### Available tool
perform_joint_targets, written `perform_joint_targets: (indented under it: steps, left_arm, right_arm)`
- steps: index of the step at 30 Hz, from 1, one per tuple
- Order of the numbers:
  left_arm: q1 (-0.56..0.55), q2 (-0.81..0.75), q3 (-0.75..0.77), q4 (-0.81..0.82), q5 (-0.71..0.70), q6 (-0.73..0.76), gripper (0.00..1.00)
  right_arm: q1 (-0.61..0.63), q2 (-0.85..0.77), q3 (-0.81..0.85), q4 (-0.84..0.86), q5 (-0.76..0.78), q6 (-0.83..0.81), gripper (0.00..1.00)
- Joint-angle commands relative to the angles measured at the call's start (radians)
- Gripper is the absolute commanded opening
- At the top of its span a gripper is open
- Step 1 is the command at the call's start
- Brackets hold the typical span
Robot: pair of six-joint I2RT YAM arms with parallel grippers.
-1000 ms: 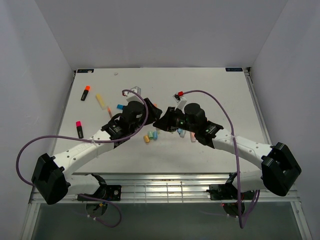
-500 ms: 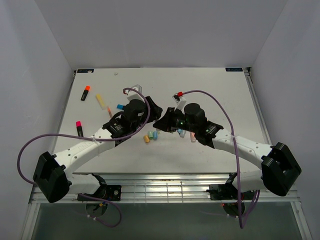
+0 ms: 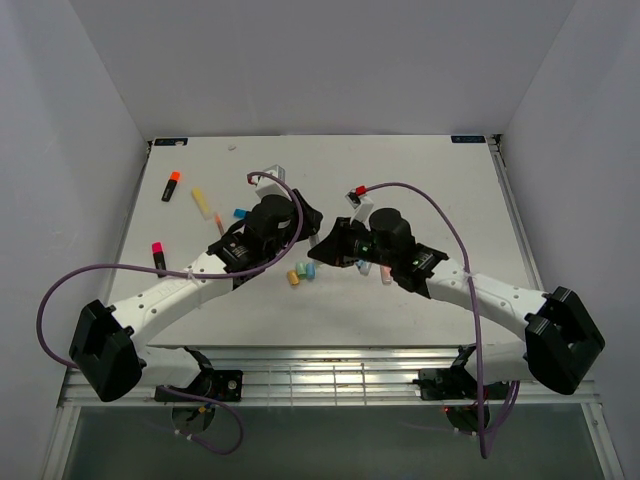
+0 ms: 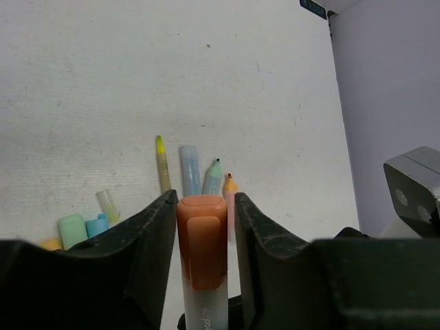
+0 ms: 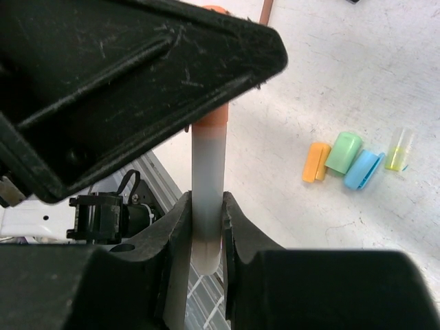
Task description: Open the pen caps
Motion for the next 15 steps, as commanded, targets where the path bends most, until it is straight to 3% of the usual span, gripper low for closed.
perform_joint_targets:
  steps: [1,5,6,7,13,15]
  left_arm:
    - [-0.002,-0.018,0.023,-0.003,-0.011,0.013,0.46]
    - [0.0,-0.012,0.025,0.013,0.018,0.014,0.21]
    - [0.0,-0.009,0.025,0.014,0.021,0.014,0.09]
    - [0.0,-0.006,0.028,0.013,0.023,0.016,0.02]
    - [0.015,0.054,0.094,-0.029,-0.014,0.045,0.0]
    - [0.075,0.118,0.165,-0.088,0.025,0.047,0.0]
  right_arm:
    - [0.008,-0.039,-0.015,0.019,-0.002,-0.016,0.08]
    - [0.006,-0.045,-0.019,0.019,0.003,-0.017,0.08]
    - [0.008,-0.045,-0.019,0.018,0.006,-0.019,0.08]
    - [0.006,-0.045,-0.018,0.013,0.009,-0.019,0.08]
    - [0.023,-0.045,0.007,-0.12,0.093,-0.063,0.08]
    - [0.066,-0.056,0.021,-0.21,0.18,-0.106,0.08]
